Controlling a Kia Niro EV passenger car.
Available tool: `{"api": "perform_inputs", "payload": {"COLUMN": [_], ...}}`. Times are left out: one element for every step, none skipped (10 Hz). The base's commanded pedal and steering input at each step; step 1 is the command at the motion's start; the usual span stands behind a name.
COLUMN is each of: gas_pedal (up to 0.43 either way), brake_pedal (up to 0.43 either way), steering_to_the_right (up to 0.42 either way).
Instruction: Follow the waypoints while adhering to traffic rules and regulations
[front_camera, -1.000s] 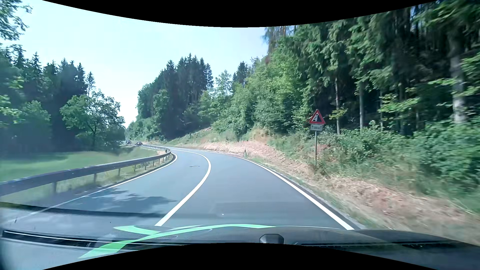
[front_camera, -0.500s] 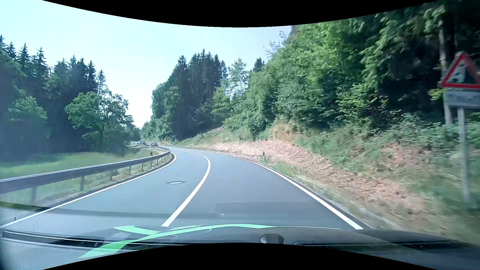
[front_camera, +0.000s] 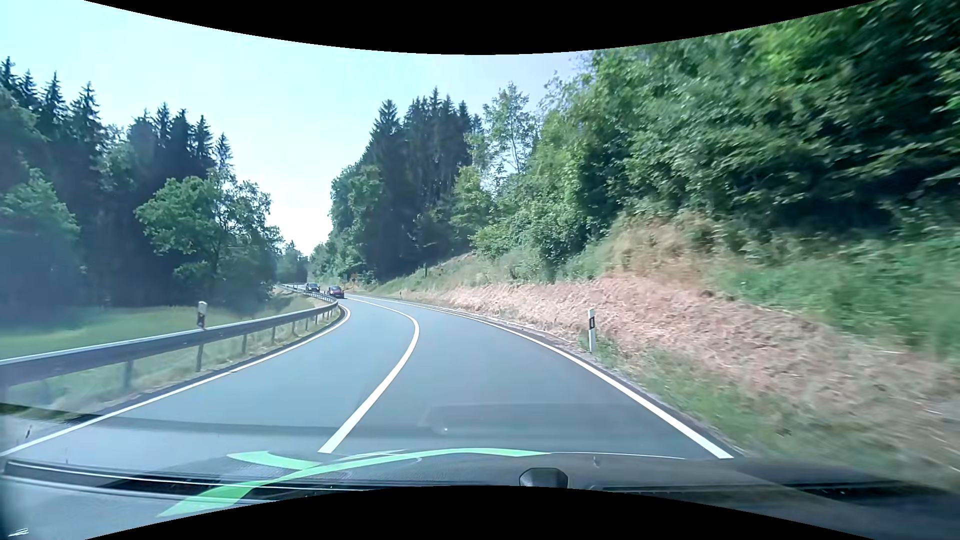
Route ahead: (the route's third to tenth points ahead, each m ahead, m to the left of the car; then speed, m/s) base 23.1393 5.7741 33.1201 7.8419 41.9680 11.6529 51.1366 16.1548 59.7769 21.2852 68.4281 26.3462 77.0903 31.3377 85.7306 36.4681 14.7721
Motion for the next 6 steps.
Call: {"api": "perform_inputs", "payload": {"gas_pedal": [0.169, 0.157, 0.157, 0.157, 0.157, 0.169], "brake_pedal": [0.0, 0.0, 0.0, 0.0, 0.0, 0.0], "steering_to_the_right": [-0.052, -0.053, -0.055, -0.057, -0.059, -0.059]}}
